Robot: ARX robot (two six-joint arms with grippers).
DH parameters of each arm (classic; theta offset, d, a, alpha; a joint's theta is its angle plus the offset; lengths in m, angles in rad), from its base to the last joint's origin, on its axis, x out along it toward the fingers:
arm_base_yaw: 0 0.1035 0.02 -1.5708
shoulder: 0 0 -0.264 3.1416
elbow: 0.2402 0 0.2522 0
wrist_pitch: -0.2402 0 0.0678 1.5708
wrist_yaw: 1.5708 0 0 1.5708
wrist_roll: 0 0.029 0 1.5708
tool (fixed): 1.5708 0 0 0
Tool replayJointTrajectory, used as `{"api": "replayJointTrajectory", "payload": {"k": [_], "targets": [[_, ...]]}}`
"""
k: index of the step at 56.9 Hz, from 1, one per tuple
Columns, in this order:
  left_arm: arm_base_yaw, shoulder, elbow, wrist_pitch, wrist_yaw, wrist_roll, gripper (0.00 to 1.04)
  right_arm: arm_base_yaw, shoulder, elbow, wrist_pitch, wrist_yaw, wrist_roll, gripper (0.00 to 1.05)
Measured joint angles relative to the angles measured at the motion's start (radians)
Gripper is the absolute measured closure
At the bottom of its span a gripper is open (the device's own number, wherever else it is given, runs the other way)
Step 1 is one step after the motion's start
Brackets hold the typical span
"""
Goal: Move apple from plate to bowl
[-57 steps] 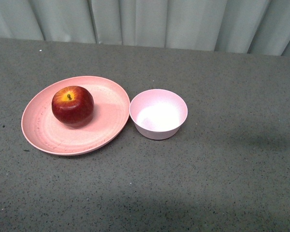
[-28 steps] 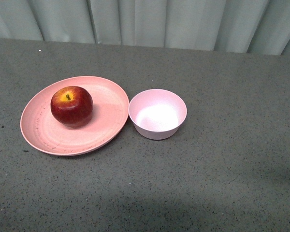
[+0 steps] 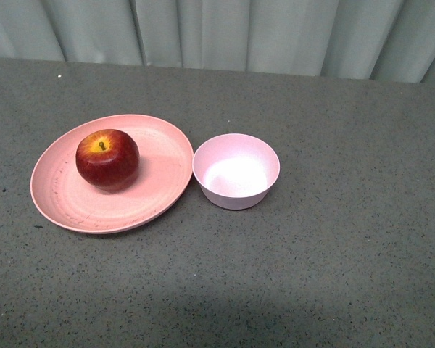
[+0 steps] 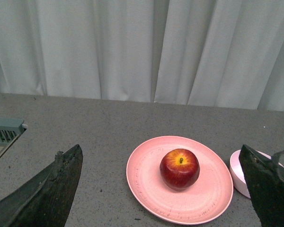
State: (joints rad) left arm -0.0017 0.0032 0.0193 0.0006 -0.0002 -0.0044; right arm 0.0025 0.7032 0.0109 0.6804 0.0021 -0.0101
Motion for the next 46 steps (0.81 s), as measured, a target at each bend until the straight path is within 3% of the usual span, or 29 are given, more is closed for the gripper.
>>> {"api": "replayJointTrajectory", "payload": {"k": [46], "targets": [[0.000, 0.000, 0.000, 0.000, 0.000, 0.000, 0.07, 0.000, -0.456, -0.005, -0.430, -0.001, 0.000, 1.04]]}}
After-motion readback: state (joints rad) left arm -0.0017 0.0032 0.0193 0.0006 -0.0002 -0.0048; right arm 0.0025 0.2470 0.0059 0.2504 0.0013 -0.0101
